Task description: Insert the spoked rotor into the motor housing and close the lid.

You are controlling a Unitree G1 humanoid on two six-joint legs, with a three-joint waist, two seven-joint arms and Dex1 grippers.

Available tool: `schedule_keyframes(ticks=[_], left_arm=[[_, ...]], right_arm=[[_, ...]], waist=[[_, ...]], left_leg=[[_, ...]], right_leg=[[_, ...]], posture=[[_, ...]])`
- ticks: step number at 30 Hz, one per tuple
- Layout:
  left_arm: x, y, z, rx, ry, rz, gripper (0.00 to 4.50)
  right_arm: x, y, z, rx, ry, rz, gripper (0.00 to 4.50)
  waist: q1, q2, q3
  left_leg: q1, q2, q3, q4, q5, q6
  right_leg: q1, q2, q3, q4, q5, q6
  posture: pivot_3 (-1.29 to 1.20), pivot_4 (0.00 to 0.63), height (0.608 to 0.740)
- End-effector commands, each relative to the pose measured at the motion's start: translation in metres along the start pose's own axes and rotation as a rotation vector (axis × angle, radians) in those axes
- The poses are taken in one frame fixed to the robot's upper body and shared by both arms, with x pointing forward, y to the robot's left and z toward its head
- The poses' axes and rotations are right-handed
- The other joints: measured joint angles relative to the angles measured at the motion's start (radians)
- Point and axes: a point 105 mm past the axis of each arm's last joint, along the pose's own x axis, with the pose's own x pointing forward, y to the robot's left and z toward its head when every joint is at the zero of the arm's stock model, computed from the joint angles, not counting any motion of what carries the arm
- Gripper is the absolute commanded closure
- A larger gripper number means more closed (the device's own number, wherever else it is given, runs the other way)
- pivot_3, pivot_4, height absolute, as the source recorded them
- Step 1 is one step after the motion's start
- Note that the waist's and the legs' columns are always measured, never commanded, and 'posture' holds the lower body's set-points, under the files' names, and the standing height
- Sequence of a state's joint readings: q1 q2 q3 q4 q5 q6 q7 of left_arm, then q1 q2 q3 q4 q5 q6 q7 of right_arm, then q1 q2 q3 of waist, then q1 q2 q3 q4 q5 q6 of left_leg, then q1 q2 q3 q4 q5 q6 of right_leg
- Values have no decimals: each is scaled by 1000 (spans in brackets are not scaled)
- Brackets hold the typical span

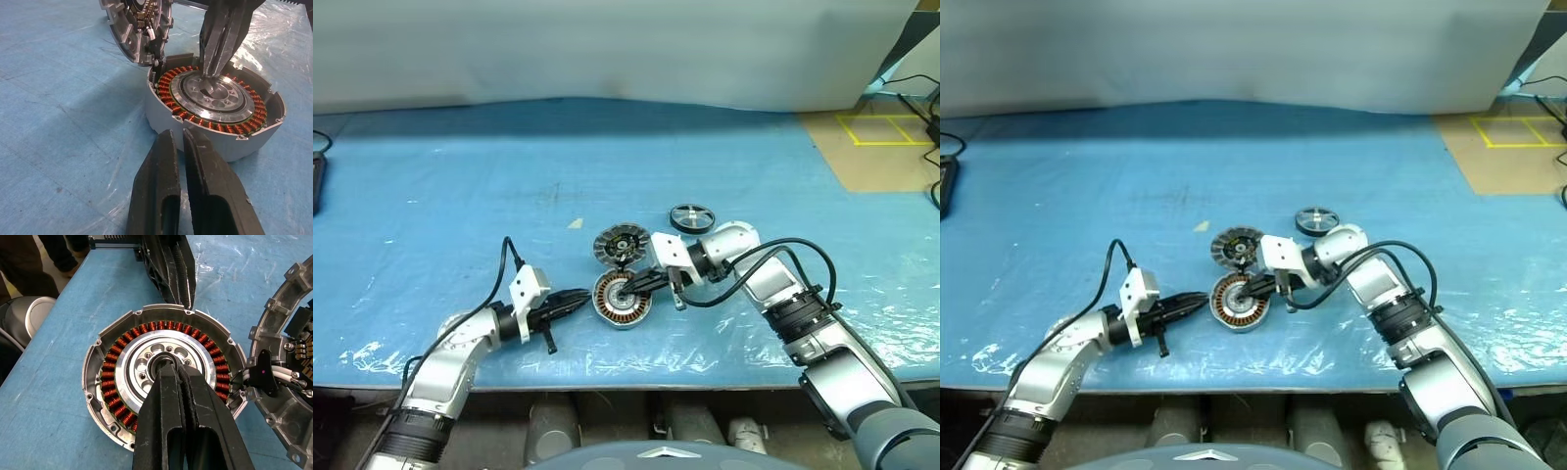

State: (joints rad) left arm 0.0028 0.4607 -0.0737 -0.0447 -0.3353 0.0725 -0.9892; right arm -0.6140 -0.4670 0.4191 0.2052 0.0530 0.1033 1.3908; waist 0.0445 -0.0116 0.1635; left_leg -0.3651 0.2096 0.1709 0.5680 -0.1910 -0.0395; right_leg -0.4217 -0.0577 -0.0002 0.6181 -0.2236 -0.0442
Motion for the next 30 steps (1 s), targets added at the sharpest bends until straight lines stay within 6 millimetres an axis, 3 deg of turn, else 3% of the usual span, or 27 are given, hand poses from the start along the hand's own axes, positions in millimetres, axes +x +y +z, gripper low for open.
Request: schedule_keyframes(ticks=[1,11,25,30], left_arm=[[-1,3,4,18,-25,1,4153],[-6,4,-5,20,-22,14,4153],[-4,3,-2,24,-27,16,4153],[-6,2,-2,21,-24,21,4153]], right_arm=[[-2,2,12,-41,-34,13,4474],[0,1,10,-43,-38,11,4474],[14,-6,4,-17,-61,-17,4474],[20,4,-24,36,25,14,4474]], waist=[[0,0,0],[0,0,0],[-1,0,0],[-1,0,0]], left_leg=[[0,0,0,0,0,0],[0,0,0,0,0,0],[0,0,0,0,0,0],[0,0,0,0,0,0]], right_leg=[[0,0,0,0,0,0],[0,0,0,0,0,0],[0,0,0,0,0,0],[0,0,0,0,0,0]], posture=[[0,150,740],[0,150,740],[0,150,740],[0,150,740]])
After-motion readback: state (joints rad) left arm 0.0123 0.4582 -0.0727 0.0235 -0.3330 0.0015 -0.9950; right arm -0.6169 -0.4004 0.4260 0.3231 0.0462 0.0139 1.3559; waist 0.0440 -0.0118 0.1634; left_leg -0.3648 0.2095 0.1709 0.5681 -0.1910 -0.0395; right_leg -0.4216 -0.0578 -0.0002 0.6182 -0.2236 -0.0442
